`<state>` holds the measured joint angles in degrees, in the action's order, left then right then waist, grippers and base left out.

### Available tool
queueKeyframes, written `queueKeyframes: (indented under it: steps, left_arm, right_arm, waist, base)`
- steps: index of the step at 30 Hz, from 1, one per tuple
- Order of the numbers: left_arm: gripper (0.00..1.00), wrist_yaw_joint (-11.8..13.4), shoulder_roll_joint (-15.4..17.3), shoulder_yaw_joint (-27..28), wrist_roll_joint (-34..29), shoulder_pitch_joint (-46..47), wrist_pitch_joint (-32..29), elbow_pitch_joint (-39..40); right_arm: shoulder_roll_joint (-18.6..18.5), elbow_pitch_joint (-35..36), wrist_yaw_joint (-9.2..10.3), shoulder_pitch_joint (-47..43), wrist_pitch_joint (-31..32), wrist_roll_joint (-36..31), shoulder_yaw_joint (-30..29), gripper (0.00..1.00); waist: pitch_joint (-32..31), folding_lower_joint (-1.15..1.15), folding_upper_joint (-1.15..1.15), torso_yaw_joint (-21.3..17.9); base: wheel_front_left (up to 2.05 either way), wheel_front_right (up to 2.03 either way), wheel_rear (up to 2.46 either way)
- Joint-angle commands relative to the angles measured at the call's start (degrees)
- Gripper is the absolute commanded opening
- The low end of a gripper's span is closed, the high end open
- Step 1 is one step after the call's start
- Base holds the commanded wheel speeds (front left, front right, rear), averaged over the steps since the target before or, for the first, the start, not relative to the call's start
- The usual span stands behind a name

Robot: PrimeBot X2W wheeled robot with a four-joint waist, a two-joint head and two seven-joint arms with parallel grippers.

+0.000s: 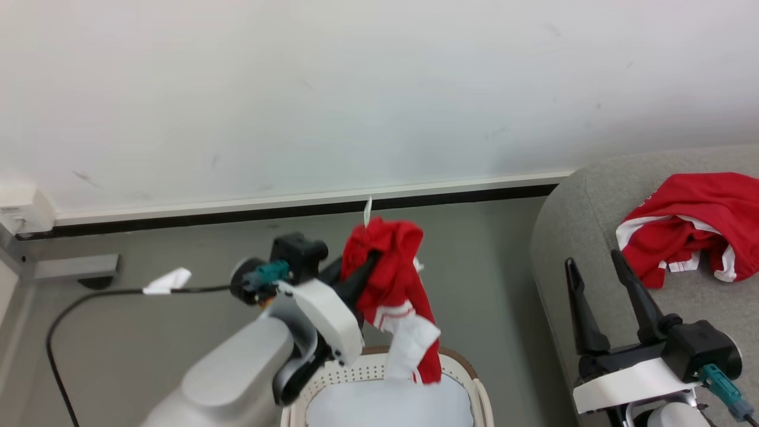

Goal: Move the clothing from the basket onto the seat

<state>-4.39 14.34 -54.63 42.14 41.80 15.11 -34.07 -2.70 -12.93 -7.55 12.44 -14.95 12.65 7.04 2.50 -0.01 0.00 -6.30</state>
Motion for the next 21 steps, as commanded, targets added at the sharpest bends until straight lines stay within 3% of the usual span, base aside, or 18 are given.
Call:
queueKeyframes:
  steps: [1, 14, 21]
  left_arm:
    - [0.0, 0.5, 1.1, 1.2, -0.7, 1.1, 0.0, 2.6]
    - [0.0, 5.6, 6.1, 5.6, 0.0, 3.9, -1.5, 19.2]
    - [0.0, 7.4, 7.1, 5.3, 0.2, 1.7, -2.2, 23.3]
  right_arm:
    - [-0.1, -0.3, 0.13, -0.9, -0.1, 0.5, 0.6, 1.0]
    - [-0.2, -1.1, 0.13, -0.2, -0.1, 2.2, 5.6, 1.0]
    - [-0.1, -1.5, 0.13, 0.2, -0.1, 2.3, 8.8, 1.0]
  waist:
    - [-0.4, 0.01, 0.0, 0.5]
    - [-0.7, 0.01, 0.0, 1.0]
    - [-0.9, 0.01, 0.0, 1.0]
  base:
    - [0.0, 0.0, 0.0]
    - [0.0, 0.0, 0.0]
    - [0.0, 0.0, 0.0]
